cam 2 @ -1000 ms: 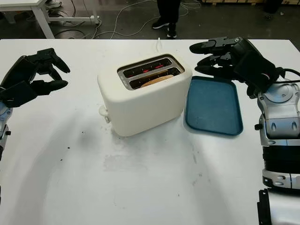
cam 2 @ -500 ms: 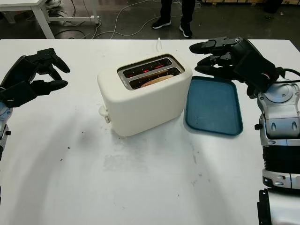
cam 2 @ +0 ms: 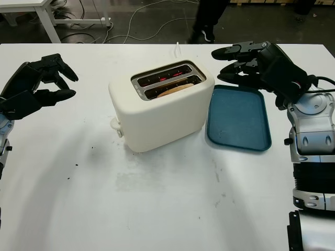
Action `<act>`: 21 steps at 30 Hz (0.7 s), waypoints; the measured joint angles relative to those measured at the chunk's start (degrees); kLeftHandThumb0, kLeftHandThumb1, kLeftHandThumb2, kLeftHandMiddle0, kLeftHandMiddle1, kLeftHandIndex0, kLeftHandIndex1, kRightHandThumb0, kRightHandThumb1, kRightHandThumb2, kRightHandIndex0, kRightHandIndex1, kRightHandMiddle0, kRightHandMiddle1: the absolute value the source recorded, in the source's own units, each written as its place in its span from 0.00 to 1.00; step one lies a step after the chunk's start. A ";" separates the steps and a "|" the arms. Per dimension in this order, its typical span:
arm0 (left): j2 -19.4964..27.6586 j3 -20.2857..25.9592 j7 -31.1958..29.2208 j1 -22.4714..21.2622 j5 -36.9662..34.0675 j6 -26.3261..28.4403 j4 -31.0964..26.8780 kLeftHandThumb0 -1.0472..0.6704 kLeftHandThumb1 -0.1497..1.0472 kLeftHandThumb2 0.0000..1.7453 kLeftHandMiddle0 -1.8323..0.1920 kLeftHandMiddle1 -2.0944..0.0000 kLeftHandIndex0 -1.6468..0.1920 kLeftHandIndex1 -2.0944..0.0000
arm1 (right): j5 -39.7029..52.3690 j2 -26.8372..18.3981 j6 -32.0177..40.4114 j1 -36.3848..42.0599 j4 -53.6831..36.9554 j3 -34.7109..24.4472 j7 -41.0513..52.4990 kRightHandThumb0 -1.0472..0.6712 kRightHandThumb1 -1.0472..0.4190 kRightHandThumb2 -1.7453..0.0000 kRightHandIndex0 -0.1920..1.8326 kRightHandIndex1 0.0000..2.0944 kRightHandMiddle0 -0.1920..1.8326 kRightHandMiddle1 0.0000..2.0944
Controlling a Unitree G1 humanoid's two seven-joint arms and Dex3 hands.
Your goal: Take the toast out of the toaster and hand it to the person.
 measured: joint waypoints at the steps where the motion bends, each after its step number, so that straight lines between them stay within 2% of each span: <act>1: 0.00 0.00 0.00 0.00 0.00 0.00 0.00 0.00 0.89 0.15 0.60 0.33 0.67 0.32 | 0.00 0.00 0.00 0.00 0.00 0.00 0.00 0.38 0.11 1.00 0.33 0.39 0.48 0.00; 21: -0.01 0.00 0.00 0.00 -0.01 0.00 0.00 0.00 0.89 0.14 0.60 0.34 0.67 0.33 | 0.01 0.00 0.00 0.00 0.00 0.00 0.00 0.39 0.11 1.00 0.33 0.40 0.48 0.00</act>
